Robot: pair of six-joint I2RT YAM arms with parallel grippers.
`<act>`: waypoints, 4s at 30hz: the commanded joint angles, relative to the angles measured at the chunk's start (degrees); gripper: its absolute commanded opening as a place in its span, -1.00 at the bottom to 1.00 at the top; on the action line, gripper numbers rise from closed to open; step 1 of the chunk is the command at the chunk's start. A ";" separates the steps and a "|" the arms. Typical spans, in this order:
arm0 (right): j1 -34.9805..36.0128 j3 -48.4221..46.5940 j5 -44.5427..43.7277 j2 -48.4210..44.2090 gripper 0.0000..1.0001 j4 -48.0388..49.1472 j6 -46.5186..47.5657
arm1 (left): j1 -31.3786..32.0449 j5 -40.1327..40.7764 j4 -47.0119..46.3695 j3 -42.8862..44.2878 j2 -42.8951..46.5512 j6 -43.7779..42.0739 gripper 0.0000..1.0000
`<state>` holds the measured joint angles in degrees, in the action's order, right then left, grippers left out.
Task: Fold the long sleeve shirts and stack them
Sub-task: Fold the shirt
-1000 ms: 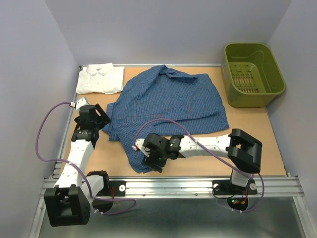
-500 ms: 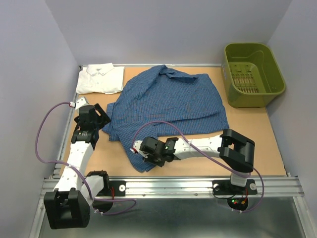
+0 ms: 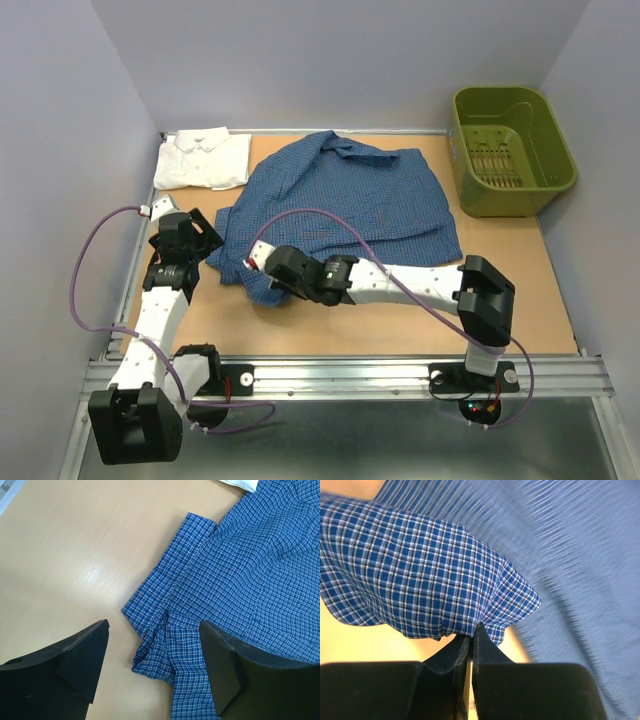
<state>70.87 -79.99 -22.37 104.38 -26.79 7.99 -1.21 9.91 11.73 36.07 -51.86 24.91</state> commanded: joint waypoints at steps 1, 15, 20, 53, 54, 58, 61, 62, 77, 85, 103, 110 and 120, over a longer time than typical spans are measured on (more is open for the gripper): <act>-5.02 -10.09 -7.24 1.61 -0.99 1.82 3.08 | 0.33 0.63 -1.53 0.05 1.05 -0.39 0.68; -16.90 -34.79 -10.15 17.42 -0.99 4.46 6.08 | 0.34 0.81 -1.09 0.05 0.97 0.23 0.68; -19.19 -40.94 -10.24 21.39 -0.99 5.16 5.55 | 0.33 0.64 -1.18 0.05 0.70 0.14 0.68; -52.31 15.02 -4.26 -15.33 0.20 2.26 -35.93 | 0.95 -3.41 -0.56 4.00 -15.99 3.30 0.58; -52.94 16.25 -4.35 -16.65 0.20 2.26 -36.98 | 0.95 -3.23 -1.26 4.35 -17.04 3.83 0.53; -56.28 21.09 -2.16 -17.45 0.20 2.18 -39.01 | 0.86 -1.92 -2.32 6.46 -20.38 3.84 0.42; -57.86 23.73 -2.24 -18.33 0.20 2.18 -40.33 | 0.86 -0.69 -2.32 8.39 -23.45 3.31 0.35; -58.30 24.69 -2.24 -18.51 0.20 2.18 -40.77 | 0.86 -0.42 -2.32 8.92 -24.16 3.31 0.34; -61.47 29.54 -5.49 -14.82 0.01 3.23 -40.86 | 0.86 3.09 -3.29 9.01 -32.43 3.83 0.06; -63.57 32.17 -3.74 -15.08 -0.55 4.11 -40.86 | 0.95 3.80 -2.06 9.54 -36.21 4.18 -0.10; -72.45 37.45 2.15 -22.55 -0.52 3.67 -44.03 | 0.95 4.94 0.49 9.63 -37.71 5.24 -0.19; -70.97 32.71 9.35 -29.13 0.23 3.76 -37.79 | 0.95 3.19 1.02 8.75 -27.88 5.77 0.36; -62.26 24.61 24.92 -24.58 0.26 7.62 -33.74 | 7.09 -0.07 3.13 10.59 -14.50 11.03 0.57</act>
<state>6.28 -52.38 -5.15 77.36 -22.39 -27.55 1.98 10.96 13.41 44.84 -67.66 32.95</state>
